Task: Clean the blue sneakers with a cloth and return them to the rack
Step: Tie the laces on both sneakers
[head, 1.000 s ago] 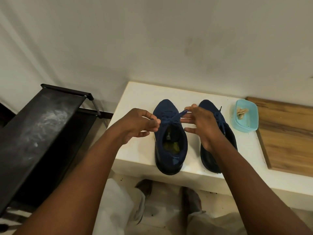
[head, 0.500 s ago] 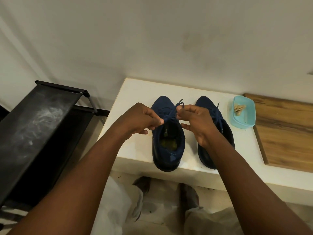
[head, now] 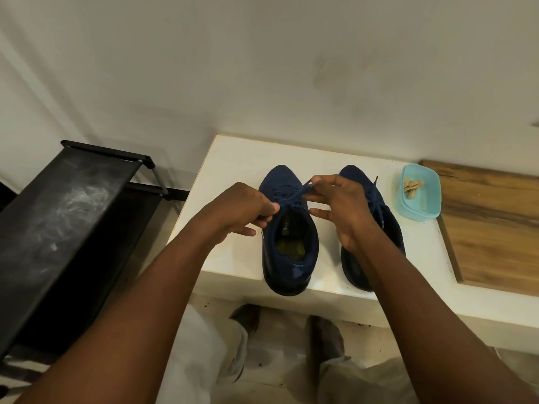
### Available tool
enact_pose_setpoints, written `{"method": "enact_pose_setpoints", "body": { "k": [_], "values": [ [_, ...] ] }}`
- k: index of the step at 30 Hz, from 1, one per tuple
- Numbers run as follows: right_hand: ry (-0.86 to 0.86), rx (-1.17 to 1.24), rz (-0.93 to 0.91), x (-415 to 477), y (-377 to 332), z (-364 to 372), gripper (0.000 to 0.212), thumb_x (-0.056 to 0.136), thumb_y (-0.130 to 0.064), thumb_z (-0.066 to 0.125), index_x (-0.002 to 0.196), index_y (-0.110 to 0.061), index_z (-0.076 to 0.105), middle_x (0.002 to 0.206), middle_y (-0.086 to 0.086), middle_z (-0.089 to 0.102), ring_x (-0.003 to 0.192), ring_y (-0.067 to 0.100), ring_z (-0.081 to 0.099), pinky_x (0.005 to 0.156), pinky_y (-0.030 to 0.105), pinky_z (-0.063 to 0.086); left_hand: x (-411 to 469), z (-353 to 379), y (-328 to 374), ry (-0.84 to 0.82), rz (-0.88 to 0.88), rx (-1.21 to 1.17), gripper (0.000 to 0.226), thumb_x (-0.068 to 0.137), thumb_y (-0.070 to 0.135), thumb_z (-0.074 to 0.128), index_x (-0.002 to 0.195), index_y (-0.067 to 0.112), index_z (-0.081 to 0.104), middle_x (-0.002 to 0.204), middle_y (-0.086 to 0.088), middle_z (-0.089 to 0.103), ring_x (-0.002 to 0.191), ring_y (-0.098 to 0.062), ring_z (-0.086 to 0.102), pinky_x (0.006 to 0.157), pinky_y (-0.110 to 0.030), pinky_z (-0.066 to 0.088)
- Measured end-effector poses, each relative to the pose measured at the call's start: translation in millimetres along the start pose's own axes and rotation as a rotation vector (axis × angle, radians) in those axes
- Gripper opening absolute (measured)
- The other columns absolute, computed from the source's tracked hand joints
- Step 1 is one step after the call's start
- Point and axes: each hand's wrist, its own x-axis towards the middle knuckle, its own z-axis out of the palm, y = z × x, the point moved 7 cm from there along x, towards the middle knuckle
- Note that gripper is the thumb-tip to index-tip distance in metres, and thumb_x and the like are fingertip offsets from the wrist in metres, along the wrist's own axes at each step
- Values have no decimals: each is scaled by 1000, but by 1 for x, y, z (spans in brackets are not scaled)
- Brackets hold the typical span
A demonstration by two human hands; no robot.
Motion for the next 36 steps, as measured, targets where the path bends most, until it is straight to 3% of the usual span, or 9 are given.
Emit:
{"method": "enact_pose_setpoints", "body": {
  "k": [3, 5, 10, 16, 31, 36],
  "values": [
    [-98, -7, 8, -1, -1, 3, 25, 87, -15, 70, 112, -16, 64, 95, 4, 76, 89, 17, 73, 80, 36, 58, 1, 1, 0, -2, -12, -50, 18, 94, 28, 70, 97, 12, 75, 90, -3, 78, 83, -13, 72, 75, -31, 58],
    [-139, -60, -11, -2, -1, 6, 29, 86, -20, 73, 114, -19, 65, 96, 3, 75, 89, 16, 73, 81, 34, 58, 1, 1, 0, 4, -11, -78, 16, 93, 29, 72, 97, 13, 76, 91, -2, 78, 84, -13, 73, 73, -31, 58],
    [-115, -171, -115, -1, -1, 8, 16, 90, -28, 69, 93, -14, 75, 91, 3, 74, 88, 16, 71, 62, 19, 57, 0, -1, 0, -15, 19, -75, 15, 92, 27, 73, 99, 14, 76, 92, -1, 78, 84, -11, 73, 65, -25, 56],
    [39, -384, -282, 5, -4, 6, 26, 91, -42, 64, 83, -18, 70, 80, -4, 73, 80, 9, 71, 77, 43, 60, 0, 1, 2, -43, 41, -36, 16, 93, 16, 71, 103, 4, 74, 94, -10, 74, 81, -15, 67, 68, -27, 60],
    [125, -408, -293, 4, 2, 8, 25, 91, -50, 60, 78, -28, 62, 79, -9, 69, 81, 11, 69, 73, 49, 59, -5, 10, 9, -101, -33, 111, 15, 94, 9, 69, 100, -4, 74, 88, -16, 70, 77, -22, 64, 88, -39, 60],
    [73, -336, -215, 7, 6, 10, 20, 94, -42, 59, 85, -25, 65, 86, -6, 71, 88, 13, 69, 80, 49, 59, -7, 6, -1, 6, 43, 97, 18, 91, 21, 74, 98, 5, 74, 99, -14, 74, 88, -22, 70, 88, -45, 61]
  ]
}}
